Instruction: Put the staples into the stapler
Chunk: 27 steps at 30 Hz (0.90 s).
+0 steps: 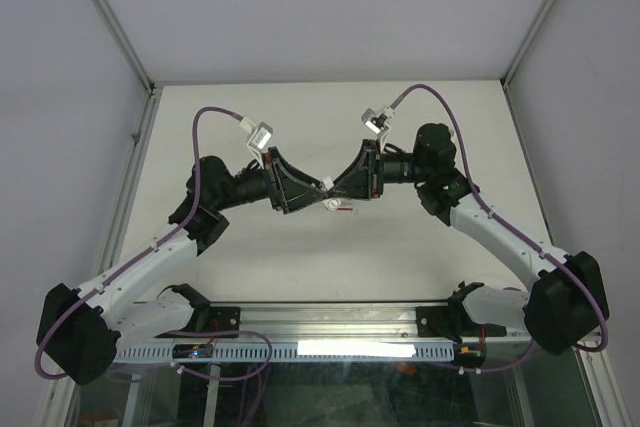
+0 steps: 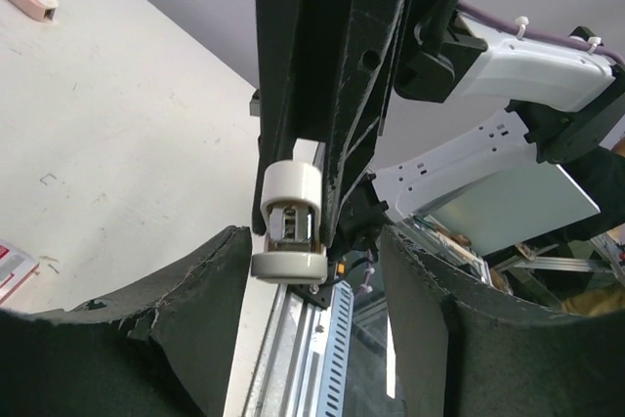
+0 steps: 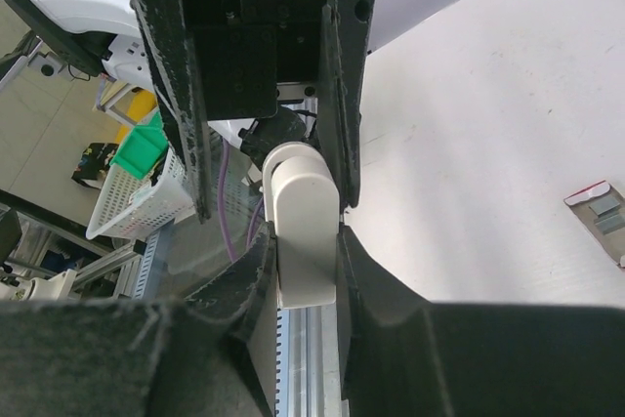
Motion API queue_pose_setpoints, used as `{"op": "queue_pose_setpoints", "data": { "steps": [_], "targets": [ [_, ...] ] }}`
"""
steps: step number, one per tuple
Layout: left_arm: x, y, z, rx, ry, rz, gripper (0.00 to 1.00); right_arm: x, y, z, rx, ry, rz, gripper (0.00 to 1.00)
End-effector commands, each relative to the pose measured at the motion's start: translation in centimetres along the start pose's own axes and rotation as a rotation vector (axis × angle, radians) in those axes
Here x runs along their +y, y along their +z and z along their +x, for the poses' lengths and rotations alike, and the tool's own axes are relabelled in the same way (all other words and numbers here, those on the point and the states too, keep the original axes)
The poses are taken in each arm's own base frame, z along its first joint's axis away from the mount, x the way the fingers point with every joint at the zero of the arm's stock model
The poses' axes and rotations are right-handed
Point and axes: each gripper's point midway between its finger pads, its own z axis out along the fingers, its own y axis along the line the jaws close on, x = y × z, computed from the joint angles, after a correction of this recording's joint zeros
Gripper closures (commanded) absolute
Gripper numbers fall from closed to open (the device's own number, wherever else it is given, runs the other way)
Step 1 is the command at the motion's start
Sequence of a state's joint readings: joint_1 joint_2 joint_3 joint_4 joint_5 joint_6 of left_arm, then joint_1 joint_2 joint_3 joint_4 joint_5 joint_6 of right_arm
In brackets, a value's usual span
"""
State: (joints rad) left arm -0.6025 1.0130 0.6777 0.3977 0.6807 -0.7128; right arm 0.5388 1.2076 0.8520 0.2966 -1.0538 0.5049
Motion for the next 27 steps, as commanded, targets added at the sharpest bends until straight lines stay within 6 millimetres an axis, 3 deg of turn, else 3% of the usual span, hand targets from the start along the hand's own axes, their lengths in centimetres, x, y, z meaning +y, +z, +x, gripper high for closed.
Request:
{"op": "queue_pose_setpoints", "data": {
  "steps": [1, 4, 11, 17, 18, 19, 23, 25, 27],
  "targets": [
    [-0.2, -0.2, -0.2, -0.015, 0.039, -0.002, 0.43, 1.7, -0.5, -2.0, -0.061, -0.082, -0.026, 1.00],
    [0.1, -0.3, -0.1, -0.019, 0.037, -0.017, 0.41, 1.9, -0.6, -2.0, -0.059, -0.084, -0.033, 1.00],
    [0.1, -0.1, -0.4, -0.030, 0.037, -0.010, 0.56, 1.7, -0.5, -1.4, -0.034, -0.068, -0.050, 1.00],
    [0.3, 0.1, -0.4, -0.030, 0.035, -0.010, 0.91, 1.5, -0.4, -1.0, -0.022, -0.057, -0.051, 1.00],
    [0.3, 0.1, -0.4, -0.030, 0.037, -0.010, 0.97, 1.5, -0.5, -1.2, -0.026, -0.059, -0.047, 0.95],
    [0.3, 0.1, -0.3, -0.027, 0.036, -0.010, 1.00, 1.4, -0.4, -1.3, -0.030, -0.059, -0.042, 0.83],
    [0.2, 0.1, -0.1, -0.022, 0.037, 0.000, 1.00, 1.4, -0.4, -2.2, -0.066, -0.079, -0.021, 0.36],
    [0.2, 0.1, -0.2, -0.023, 0.038, 0.002, 1.00, 1.2, -0.4, -2.9, -0.094, -0.094, 0.000, 0.19],
    [0.2, 0.1, -0.2, -0.023, 0.040, 0.003, 1.00, 1.0, -0.3, -3.5, -0.117, -0.104, 0.011, 0.11]
  ]
}}
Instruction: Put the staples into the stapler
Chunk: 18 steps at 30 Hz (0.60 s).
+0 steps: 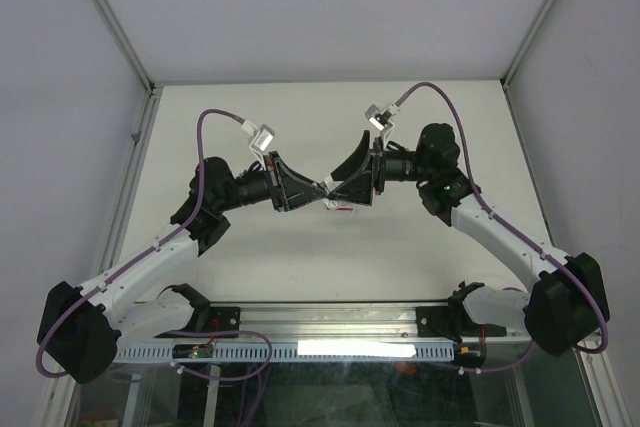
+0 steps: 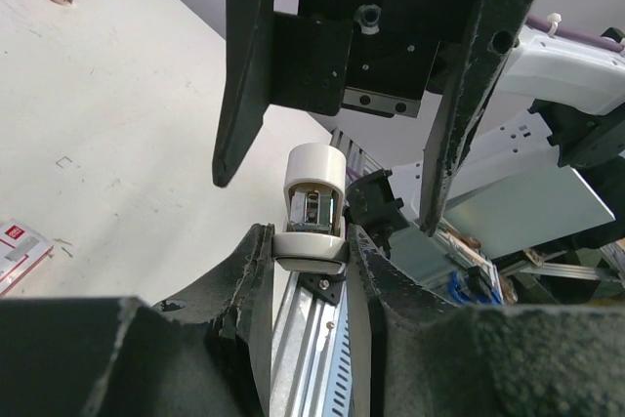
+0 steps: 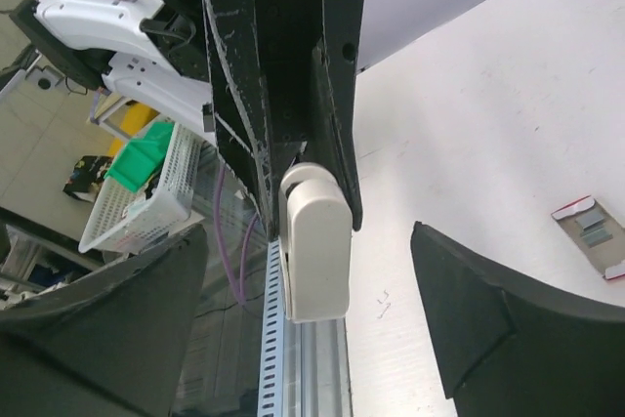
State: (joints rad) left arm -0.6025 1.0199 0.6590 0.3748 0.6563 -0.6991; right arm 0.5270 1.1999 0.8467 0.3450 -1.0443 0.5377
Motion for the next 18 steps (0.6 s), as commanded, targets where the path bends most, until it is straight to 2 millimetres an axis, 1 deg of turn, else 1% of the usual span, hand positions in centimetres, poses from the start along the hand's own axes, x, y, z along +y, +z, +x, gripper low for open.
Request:
{"op": "queue_pose_setpoints", "data": {
  "steps": [1, 2, 6, 10, 12, 15, 18],
  "targets": [
    [-1.19, 0.09, -1.02, -0.034, 0.056, 0.048, 1.00, 0.92, 0.05, -2.90, -0.095, -0.097, 0.005, 0.11],
    [-1.26, 0.09, -1.03, -0.033, 0.056, 0.052, 1.00, 0.90, 0.11, -3.14, -0.105, -0.097, 0.003, 0.11],
    [-1.32, 0.12, -1.01, -0.032, 0.056, 0.058, 1.00, 1.04, 0.35, -3.67, -0.123, -0.100, -0.017, 0.27],
    [-1.47, 0.11, -1.01, -0.030, 0.057, 0.064, 1.00, 0.97, 0.57, -3.59, -0.117, -0.087, -0.037, 0.39],
    [-1.48, 0.11, -1.02, -0.032, 0.057, 0.065, 1.00, 0.97, 0.63, -3.49, -0.111, -0.083, -0.043, 0.42],
    [-1.59, 0.08, -1.09, -0.036, 0.059, 0.069, 1.00, 0.71, 0.68, -3.21, -0.104, -0.075, -0.040, 0.43],
    [-1.59, 0.08, -1.12, -0.038, 0.057, 0.069, 1.00, 0.64, 0.73, -2.97, -0.095, -0.068, -0.044, 0.52]
  ]
}}
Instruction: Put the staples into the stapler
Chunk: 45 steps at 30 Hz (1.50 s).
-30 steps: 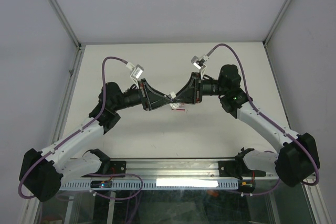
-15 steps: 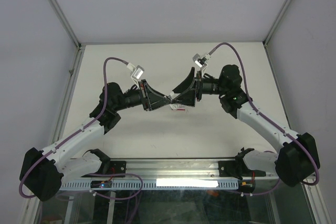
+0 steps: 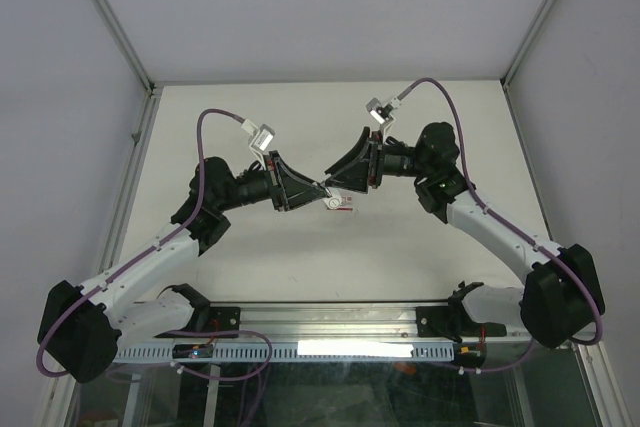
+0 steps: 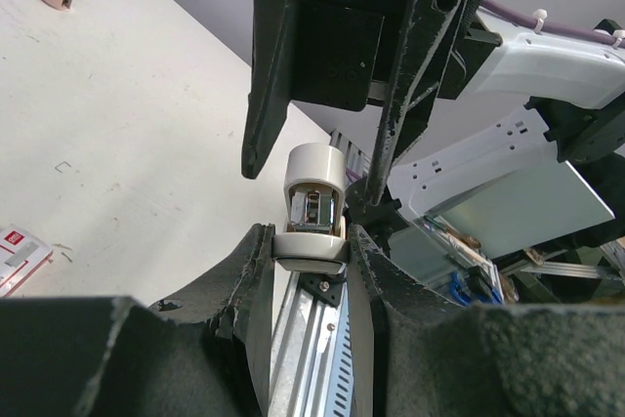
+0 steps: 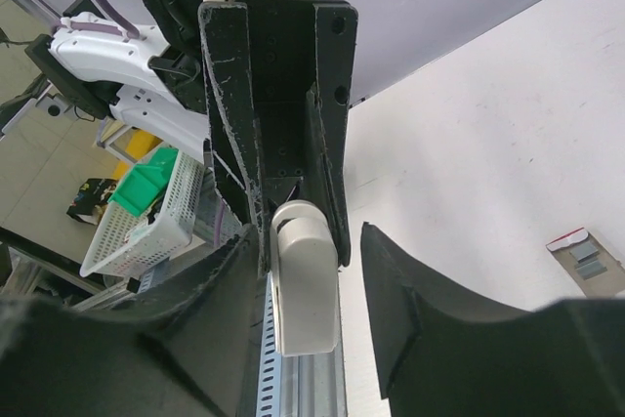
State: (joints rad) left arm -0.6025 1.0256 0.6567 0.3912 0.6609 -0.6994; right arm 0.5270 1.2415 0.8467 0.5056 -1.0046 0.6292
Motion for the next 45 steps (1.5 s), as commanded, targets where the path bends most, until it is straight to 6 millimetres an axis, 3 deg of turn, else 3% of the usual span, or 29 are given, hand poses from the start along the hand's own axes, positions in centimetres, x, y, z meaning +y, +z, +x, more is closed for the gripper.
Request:
{"op": "queue_pose_setpoints", "data": {
  "steps": [1, 5, 11, 21, 33, 36, 41, 45],
  "targets": [
    [-1.5, 0.0, -1.1, -0.036, 0.051, 0.061, 1.00, 1.1, 0.1, -1.1, -0.020, -0.057, -0.042, 0.54],
    [-1.5, 0.0, -1.2, -0.042, 0.051, 0.057, 1.00, 1.2, 0.1, -0.9, -0.009, -0.059, -0.052, 0.65],
    [-1.2, 0.0, -1.2, -0.053, 0.050, 0.045, 1.00, 1.4, -0.1, -1.3, -0.025, -0.069, -0.038, 1.00],
    [-0.8, -0.3, -1.2, -0.074, 0.050, 0.024, 1.00, 1.1, -3.6, -4.9, -0.223, -0.122, 0.111, 1.00],
    [0.4, -0.4, -0.3, -0.064, 0.036, -0.016, 1.00, 1.5, -5.5, -6.2, -0.330, -0.157, 0.158, 1.00],
    [1.1, -0.6, 0.4, -0.057, 0.020, -0.034, 0.89, 1.6, -5.8, -6.5, -0.353, -0.173, 0.174, 1.00],
    [2.0, -0.9, 1.6, -0.038, -0.008, -0.066, 0.62, 1.6, -6.3, -6.9, -0.378, -0.186, 0.211, 1.00],
    [2.1, -1.6, 1.7, -0.057, -0.010, -0.094, 0.55, 1.6, -6.4, -6.8, -0.370, -0.177, 0.229, 1.00]
  ]
}}
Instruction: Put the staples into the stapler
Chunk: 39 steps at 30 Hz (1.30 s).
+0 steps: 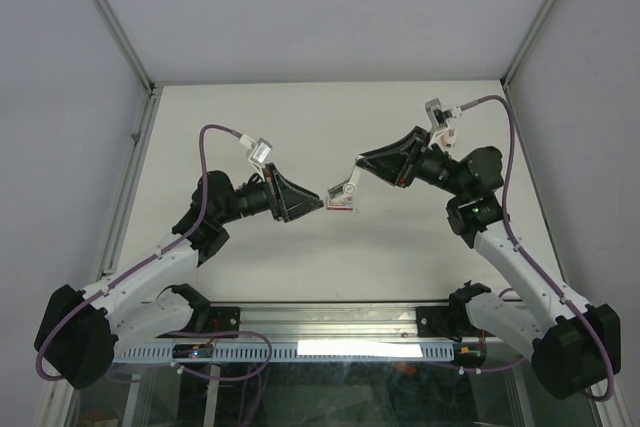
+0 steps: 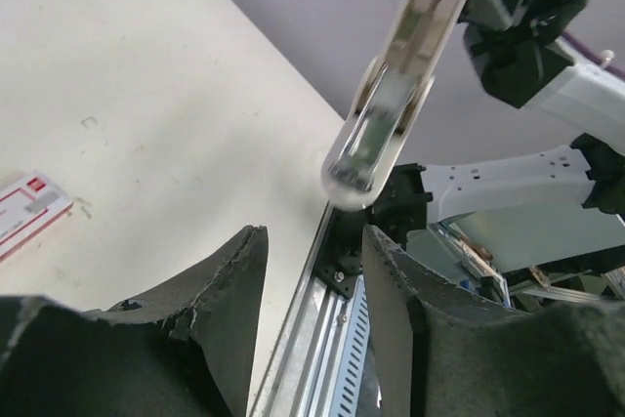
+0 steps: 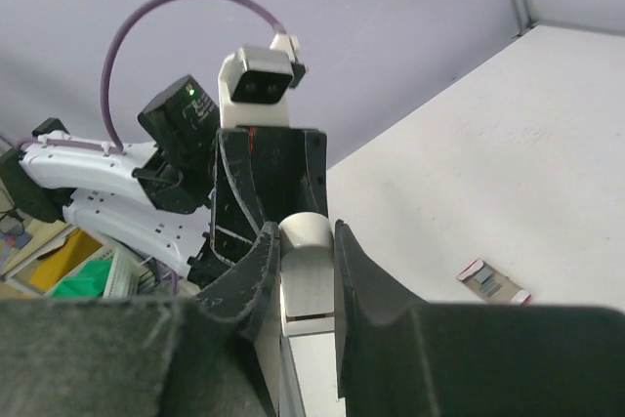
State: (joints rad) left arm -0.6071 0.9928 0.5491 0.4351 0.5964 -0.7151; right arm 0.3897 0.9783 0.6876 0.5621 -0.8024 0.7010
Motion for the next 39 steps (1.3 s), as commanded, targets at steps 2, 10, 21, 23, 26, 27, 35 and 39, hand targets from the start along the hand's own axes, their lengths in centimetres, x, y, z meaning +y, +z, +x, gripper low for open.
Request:
{"op": "queue_pose_setpoints", "data": {
  "steps": [2, 10, 21, 23, 26, 27, 35, 39],
  "targets": [
    [0.2, -1.0, -0.6, -0.053, 0.032, -0.048, 0.46, 0.6, -0.3, -3.3, -0.100, -0.140, 0.038, 1.00],
    [-0.8, -0.8, -2.1, -0.063, 0.124, -0.036, 0.27, -0.5, 0.0, -2.6, -0.056, -0.126, 0.063, 1.00],
    [-3.8, 3.7, -1.5, 0.063, 0.274, 0.133, 0.20, 3.2, -0.2, 1.5, 0.169, -0.048, -0.196, 1.00],
    [-4.2, 4.5, -1.0, 0.082, 0.280, 0.154, 0.20, 3.4, -0.1, 1.7, 0.175, -0.045, -0.205, 1.00],
    [-4.5, 5.0, -0.3, 0.118, 0.281, 0.187, 0.22, 3.6, 0.0, 1.8, 0.180, -0.042, -0.211, 1.00],
    [-4.5, 5.0, -0.2, 0.123, 0.281, 0.194, 0.24, 3.6, 0.0, 1.9, 0.182, -0.041, -0.213, 1.00],
    [-5.1, 5.2, 0.5, 0.164, 0.254, 0.235, 0.39, 3.8, 0.3, 2.0, 0.185, -0.042, -0.222, 1.00],
    [-5.6, 5.4, 1.1, 0.188, 0.242, 0.260, 0.38, 3.7, 0.4, 2.0, 0.183, -0.039, -0.217, 1.00]
  ]
}}
